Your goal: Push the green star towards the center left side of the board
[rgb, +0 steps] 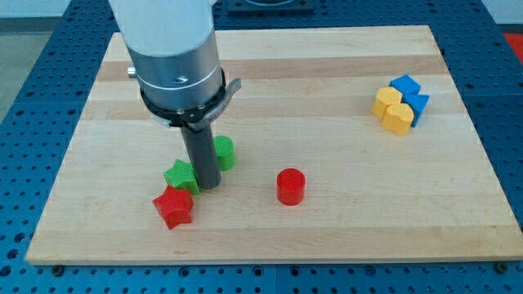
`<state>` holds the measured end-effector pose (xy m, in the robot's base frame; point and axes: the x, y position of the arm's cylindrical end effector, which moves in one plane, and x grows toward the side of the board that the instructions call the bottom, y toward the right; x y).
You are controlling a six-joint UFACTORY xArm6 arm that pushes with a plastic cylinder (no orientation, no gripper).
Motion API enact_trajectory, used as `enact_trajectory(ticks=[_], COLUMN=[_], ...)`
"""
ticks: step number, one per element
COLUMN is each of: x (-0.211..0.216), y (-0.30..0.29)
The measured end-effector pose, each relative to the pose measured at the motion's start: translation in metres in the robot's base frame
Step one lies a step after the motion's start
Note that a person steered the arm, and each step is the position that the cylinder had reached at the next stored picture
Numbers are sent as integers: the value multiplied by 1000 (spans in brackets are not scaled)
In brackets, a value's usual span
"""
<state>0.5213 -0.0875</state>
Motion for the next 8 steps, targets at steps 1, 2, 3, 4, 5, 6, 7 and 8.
enact_trajectory(ticks=[1, 2, 3, 4, 5, 6, 7, 8], x=[4, 5, -4, -6, 12, 30, 34, 23], y=[-6, -34, -90, -115, -112, -112, -148, -184])
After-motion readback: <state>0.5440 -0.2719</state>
